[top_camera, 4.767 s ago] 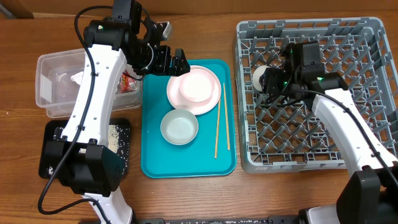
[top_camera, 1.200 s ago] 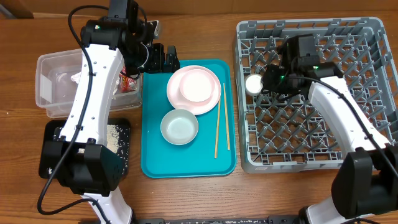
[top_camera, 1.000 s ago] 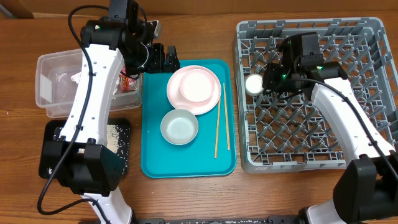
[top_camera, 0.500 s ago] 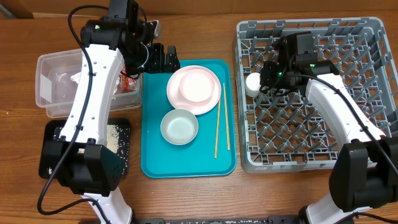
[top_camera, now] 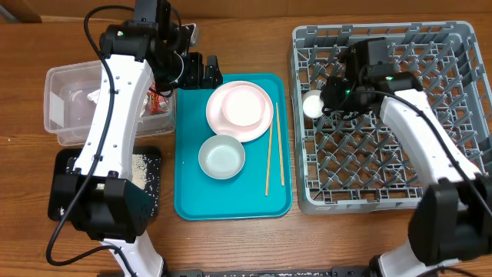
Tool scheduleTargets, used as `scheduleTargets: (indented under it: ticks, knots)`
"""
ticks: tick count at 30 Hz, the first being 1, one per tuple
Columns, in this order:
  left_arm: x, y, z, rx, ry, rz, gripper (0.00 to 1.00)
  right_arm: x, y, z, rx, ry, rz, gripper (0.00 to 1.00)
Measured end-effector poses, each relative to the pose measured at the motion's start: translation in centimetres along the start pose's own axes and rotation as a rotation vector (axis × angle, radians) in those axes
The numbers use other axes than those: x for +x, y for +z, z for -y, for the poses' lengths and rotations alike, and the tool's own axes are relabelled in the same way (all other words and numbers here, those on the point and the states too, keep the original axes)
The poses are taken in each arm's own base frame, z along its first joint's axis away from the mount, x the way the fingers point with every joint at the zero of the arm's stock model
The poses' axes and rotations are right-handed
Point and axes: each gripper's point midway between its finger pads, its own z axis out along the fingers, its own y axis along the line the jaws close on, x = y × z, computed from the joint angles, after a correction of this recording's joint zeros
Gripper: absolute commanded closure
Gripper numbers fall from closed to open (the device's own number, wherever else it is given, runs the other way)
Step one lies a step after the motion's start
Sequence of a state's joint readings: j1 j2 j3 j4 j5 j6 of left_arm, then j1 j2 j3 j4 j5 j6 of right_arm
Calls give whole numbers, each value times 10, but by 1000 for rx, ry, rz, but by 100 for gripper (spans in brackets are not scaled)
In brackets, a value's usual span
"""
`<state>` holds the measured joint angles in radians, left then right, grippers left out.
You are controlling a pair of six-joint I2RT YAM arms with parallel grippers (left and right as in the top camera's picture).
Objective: Sort waste into correct bins and load items into the dishwasher
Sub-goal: 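Raise the right gripper off the cup and retract the left arm, then reach the right gripper to the small white bowl on the teal tray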
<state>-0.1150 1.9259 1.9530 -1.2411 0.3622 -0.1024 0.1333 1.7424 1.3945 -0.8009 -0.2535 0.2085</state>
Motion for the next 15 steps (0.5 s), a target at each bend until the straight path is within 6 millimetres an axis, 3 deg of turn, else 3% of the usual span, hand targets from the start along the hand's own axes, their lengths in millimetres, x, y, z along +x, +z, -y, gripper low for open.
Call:
scheduleTargets:
  ticks: [4,7,11,15]
  knots:
    - [-12,-13,-9,-7,-14,46,0,0,-45,-24,-72,-16,35,69]
    - [-39,-47,-27,-40,-33,162,0,4,-71,-41,-130,-34,49,65]
    - [-68,-103,-68,-122,-88,326,0,30,-72,-58,-173,-44,-47,63]
    - [-68,-130,-112,-185,-195,378,0,55,-67,-83,-203,-97,-125,62]
